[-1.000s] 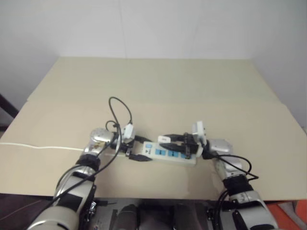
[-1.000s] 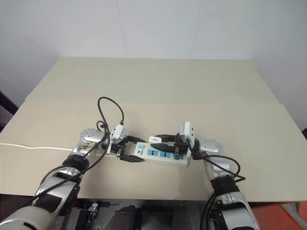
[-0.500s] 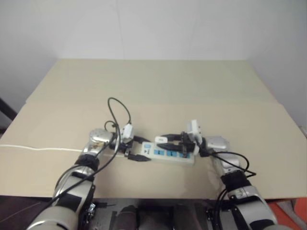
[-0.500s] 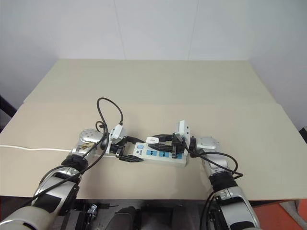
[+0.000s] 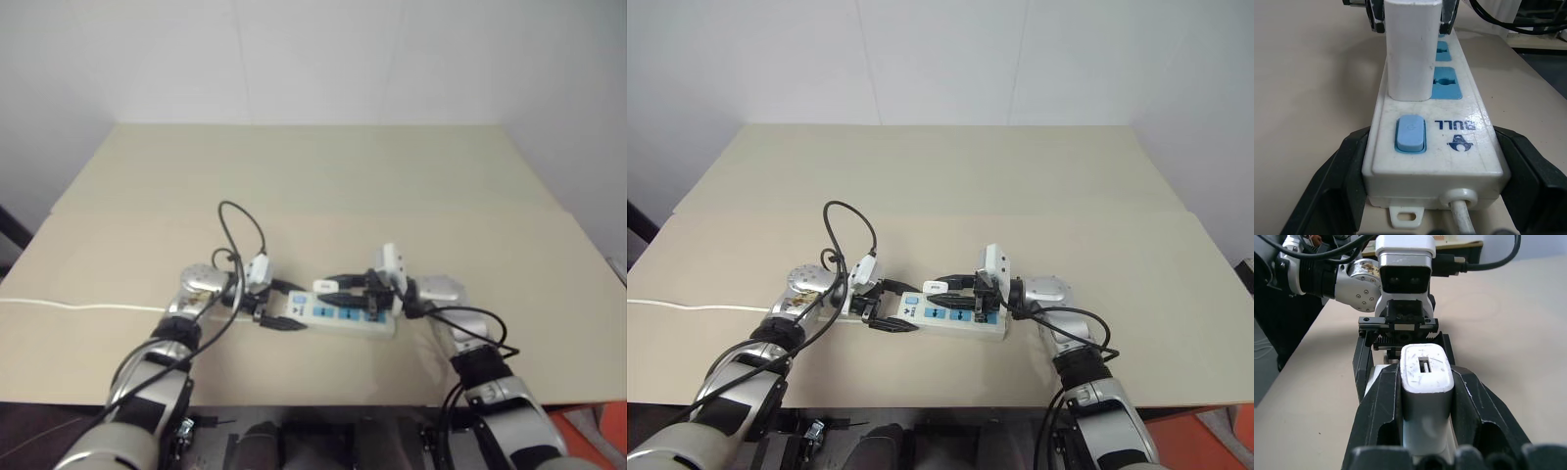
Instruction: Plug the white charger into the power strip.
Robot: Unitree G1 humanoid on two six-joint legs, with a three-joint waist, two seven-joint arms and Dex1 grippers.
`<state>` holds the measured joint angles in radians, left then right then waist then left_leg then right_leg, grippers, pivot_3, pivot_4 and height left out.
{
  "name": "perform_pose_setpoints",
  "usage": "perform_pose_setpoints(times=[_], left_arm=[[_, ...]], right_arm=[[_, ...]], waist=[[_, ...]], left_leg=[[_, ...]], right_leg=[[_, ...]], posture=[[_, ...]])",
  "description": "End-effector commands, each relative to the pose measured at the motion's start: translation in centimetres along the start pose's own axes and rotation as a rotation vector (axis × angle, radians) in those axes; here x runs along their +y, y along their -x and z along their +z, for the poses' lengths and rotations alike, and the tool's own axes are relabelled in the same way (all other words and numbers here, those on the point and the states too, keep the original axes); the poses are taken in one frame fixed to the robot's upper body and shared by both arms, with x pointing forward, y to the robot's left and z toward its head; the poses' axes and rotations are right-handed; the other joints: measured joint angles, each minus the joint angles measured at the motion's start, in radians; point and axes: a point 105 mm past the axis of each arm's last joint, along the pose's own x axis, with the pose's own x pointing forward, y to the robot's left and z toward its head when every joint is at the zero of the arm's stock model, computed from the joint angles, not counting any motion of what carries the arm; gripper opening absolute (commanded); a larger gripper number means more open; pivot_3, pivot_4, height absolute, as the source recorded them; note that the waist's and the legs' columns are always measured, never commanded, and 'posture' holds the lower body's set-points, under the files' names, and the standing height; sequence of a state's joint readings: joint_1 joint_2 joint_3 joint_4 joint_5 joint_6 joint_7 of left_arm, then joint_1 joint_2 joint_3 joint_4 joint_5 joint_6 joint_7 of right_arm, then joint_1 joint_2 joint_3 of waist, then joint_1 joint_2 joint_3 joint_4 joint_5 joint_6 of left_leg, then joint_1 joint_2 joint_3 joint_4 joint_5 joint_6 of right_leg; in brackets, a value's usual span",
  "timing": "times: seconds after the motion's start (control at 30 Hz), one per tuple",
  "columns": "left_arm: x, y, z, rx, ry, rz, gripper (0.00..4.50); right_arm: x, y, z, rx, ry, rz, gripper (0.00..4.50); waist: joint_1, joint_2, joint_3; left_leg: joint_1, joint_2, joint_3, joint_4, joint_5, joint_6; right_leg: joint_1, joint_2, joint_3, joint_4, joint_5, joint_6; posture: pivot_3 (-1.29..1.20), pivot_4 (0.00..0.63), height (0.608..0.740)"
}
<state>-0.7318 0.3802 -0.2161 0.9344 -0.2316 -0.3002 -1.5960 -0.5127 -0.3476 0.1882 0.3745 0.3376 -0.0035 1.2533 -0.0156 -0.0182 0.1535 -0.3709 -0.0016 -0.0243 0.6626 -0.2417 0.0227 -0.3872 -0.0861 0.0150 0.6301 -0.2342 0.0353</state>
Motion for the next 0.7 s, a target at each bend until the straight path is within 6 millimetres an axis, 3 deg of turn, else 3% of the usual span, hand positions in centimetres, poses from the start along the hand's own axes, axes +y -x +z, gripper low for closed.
perform_pose_setpoints(times=[0.03,0.27,0.5,0.53,0.6,0.7], left_arm=[[-0.3,0.2,-0.4,0.033,0.003,-0.024,3.29],[-0.2,0.2,-0.5,0.031,0.002,-0.019,3.29],[0.4,0.1,-0.1,0.002,0.033,0.009,3.29],[0.4,0.1,0.2,-0.013,0.028,0.011,4.0],[0.5,0.2,0.7,-0.041,0.006,0.02,4.49],[0.6,0.5,1.3,-0.071,-0.041,0.045,4.49]], right_arm=[[0.2,1.9,-3.9,0.157,-0.09,-0.059,2.11],[0.3,2.5,-3.3,0.139,0.022,-0.08,4.48],[0.1,3.5,-2.7,0.155,0.029,-0.106,4.48],[0.2,3.7,-2.7,0.16,0.032,-0.108,4.5],[0.4,4.0,-2.6,0.162,0.037,-0.113,4.5],[0.7,4.5,-2.4,0.161,0.038,-0.121,4.5]], waist=[[0.0,0.0,0.0],[0.001,-0.005,-0.003],[0.002,-0.005,-0.003],[0.003,-0.006,-0.003],[0.003,-0.006,-0.003],[0.004,-0.006,-0.003]], left_leg=[[0.0,0.0,0.0,0.0,0.0,0.0],[0.0,0.0,0.0,-0.001,0.0,0.0],[0.0,0.0,0.0,-0.001,0.0,0.0],[0.0,0.0,0.0,-0.001,0.0,0.0],[-0.001,0.0,0.0,-0.001,0.0,0.0],[-0.002,0.0,0.0,-0.001,0.0,0.0]], right_leg=[[0.0,0.0,0.0,0.0,0.0,0.0],[0.0,0.0,0.0,-0.001,0.0,0.0],[0.0,0.0,0.0,-0.001,0.0,0.0],[0.0,0.0,0.0,-0.001,0.0,0.0],[0.0,0.0,0.0,-0.001,0.0,0.0],[-0.001,0.0,-0.001,-0.002,0.0,0.0]], posture=[[0.0,0.15,0.74],[0.0,0.15,0.74],[0.0,0.15,0.74],[0.0,0.15,0.74],[0.0,0.15,0.74],[0.0,0.15,0.74]])
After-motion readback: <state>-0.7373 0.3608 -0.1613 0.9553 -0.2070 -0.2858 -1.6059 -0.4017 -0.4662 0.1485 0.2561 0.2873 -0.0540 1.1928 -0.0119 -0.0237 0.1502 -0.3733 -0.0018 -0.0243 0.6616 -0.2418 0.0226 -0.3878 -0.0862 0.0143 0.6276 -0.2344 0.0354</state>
